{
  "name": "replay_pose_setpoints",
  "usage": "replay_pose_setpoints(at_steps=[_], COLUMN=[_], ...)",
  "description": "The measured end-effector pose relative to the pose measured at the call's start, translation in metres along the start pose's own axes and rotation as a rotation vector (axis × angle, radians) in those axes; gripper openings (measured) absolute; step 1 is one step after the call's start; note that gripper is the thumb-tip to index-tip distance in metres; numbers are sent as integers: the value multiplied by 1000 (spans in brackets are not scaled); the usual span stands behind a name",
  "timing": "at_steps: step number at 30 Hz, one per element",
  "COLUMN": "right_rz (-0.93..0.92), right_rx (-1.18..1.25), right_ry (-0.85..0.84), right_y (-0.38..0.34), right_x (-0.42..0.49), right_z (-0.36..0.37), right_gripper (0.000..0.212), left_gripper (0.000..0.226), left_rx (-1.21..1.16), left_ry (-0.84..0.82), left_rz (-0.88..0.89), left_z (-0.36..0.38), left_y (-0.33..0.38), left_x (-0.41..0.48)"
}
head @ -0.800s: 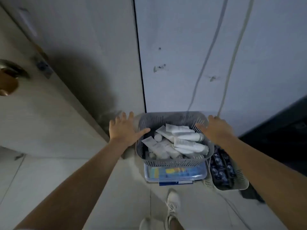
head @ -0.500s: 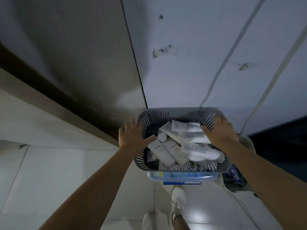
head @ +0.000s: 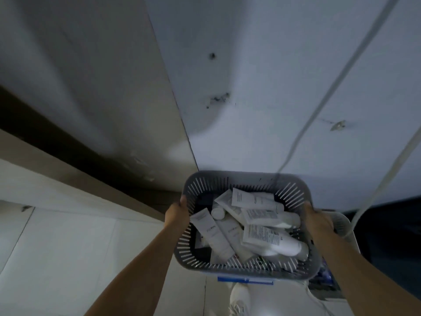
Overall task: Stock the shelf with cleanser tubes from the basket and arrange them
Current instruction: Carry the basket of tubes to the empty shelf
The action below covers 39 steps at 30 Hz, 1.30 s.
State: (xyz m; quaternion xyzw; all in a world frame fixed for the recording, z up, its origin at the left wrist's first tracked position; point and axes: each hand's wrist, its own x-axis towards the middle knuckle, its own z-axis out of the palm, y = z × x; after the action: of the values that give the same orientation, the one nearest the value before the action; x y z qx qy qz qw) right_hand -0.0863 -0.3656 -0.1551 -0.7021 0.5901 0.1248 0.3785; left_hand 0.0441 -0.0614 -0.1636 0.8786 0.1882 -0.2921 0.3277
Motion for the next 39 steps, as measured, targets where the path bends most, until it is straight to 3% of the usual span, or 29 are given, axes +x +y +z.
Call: replay_pose_setpoints(at_steps=[7,16,21,28,36,39], right_rz=[-133,-318,-399,-519,-665,-737], right_rx=[-40,-33,-139,-297,-598,-679], right_ry=[-54,-233,-349,-587,-890,-1008], right_y=[-8,-42,-38,-6,87,129], right_x=[-38,-127,-189,-297,-488,-561], right_z=[-17,3,39,115,207,236], right_gripper=[72,68,70,44,46,44], left_gripper=[57,66,69,77,88,78], left_rx=[-61,14,-132,-395,-730,-819], left_ry=[131,338,416,503,705,833], left_rz=[84,-16,-149,-453,-714,-839], left_z=[-34,-123,-147,-149,-136,-132], left_y=[-22,-94,-183,-345,-519,-573], left_x=[-41,-114,-179,-303,-481,-543])
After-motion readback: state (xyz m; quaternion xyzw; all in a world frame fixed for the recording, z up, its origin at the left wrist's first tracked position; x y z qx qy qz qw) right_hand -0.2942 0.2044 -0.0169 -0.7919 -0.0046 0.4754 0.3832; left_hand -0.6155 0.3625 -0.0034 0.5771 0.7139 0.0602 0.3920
